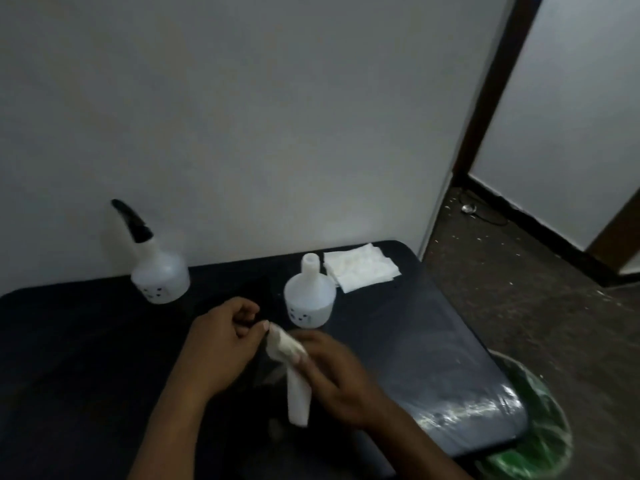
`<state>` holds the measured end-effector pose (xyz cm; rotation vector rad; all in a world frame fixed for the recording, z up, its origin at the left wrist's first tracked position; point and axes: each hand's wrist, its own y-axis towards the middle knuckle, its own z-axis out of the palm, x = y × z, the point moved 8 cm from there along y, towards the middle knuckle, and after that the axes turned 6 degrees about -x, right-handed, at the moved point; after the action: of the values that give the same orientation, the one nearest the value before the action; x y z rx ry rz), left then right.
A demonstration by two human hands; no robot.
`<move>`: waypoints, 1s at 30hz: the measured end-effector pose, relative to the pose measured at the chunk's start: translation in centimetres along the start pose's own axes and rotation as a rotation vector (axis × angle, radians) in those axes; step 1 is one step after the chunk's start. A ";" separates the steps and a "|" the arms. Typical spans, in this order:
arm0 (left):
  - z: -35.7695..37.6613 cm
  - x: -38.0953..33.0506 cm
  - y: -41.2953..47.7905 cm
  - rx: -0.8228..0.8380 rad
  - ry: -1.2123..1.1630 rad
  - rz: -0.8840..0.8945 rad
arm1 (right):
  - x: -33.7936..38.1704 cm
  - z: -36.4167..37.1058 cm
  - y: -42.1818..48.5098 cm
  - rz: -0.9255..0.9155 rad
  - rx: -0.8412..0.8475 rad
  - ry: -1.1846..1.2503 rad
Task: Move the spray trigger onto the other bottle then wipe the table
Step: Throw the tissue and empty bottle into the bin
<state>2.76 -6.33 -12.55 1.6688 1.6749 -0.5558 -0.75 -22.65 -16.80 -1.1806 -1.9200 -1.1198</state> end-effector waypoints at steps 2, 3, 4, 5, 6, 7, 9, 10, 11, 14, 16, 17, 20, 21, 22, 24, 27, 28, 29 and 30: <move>2.5 -1.8 1.7 -0.023 -0.037 0.014 | 0.4 -3.8 1.5 0.017 -0.161 0.047; 3.1 -2.3 2.5 -0.045 -0.062 0.011 | 0.5 -5.4 2.0 0.030 -0.219 0.074; 3.8 -2.6 3.1 -0.066 -0.090 -0.003 | 0.5 -7.0 2.3 0.035 -0.279 0.108; 4.5 -2.7 3.8 -0.084 -0.111 -0.022 | 0.3 -8.9 2.3 0.046 -0.350 0.142; 5.3 -2.8 4.4 -0.102 -0.117 -0.045 | -0.1 -10.9 2.0 0.064 -0.427 0.174; 5.9 -2.8 5.0 -0.122 -0.118 -0.072 | -0.6 -12.5 1.7 0.084 -0.494 0.199; 7.2 -2.9 6.1 -0.140 -0.125 -0.121 | -1.7 -15.3 0.9 0.134 -0.591 0.243; 7.8 -3.0 6.6 -0.139 -0.118 -0.141 | -2.4 -16.4 0.5 0.153 -0.623 0.276; 8.4 -3.2 6.9 -0.133 -0.099 -0.151 | -3.0 -17.4 0.1 0.168 -0.650 0.314; 9.7 -4.2 7.7 -0.104 0.008 -0.108 | -4.6 -19.9 -1.0 0.215 -0.749 0.450; 10.0 -5.2 8.1 -0.109 0.092 -0.051 | -5.3 -21.2 -1.5 0.251 -0.808 0.533; 9.9 -5.8 8.3 -0.124 0.116 -0.025 | -5.5 -21.7 -1.7 0.261 -0.830 0.569; 9.8 -7.7 8.5 -0.163 0.118 0.023 | -6.0 -23.0 -2.1 0.294 -0.858 0.668; 10.0 -8.6 8.4 -0.157 0.097 0.037 | -6.2 -23.5 -2.4 0.309 -0.875 0.700; 10.1 -9.6 8.2 -0.148 0.065 0.046 | -6.3 -23.9 -2.7 0.322 -0.890 0.728; 10.5 -11.9 7.7 -0.117 -0.036 0.048 | -6.4 -24.8 -3.4 0.338 -0.899 0.766; 11.3 -15.9 6.5 -0.065 -0.172 0.086 | -6.3 -26.7 -4.7 0.328 -0.882 0.752; 11.7 -17.2 6.0 -0.046 -0.193 0.109 | -6.3 -27.5 -5.3 0.321 -0.870 0.729; 12.0 -18.4 5.5 -0.025 -0.206 0.130 | -6.2 -28.3 -5.8 0.314 -0.853 0.706; 12.5 -19.6 4.9 -0.002 -0.214 0.151 | -6.3 -29.2 -6.4 0.306 -0.830 0.691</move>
<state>8.36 -28.38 -5.77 1.6553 1.3842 -0.6341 -1.97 -52.56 -10.96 -1.1866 -0.7208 -1.9007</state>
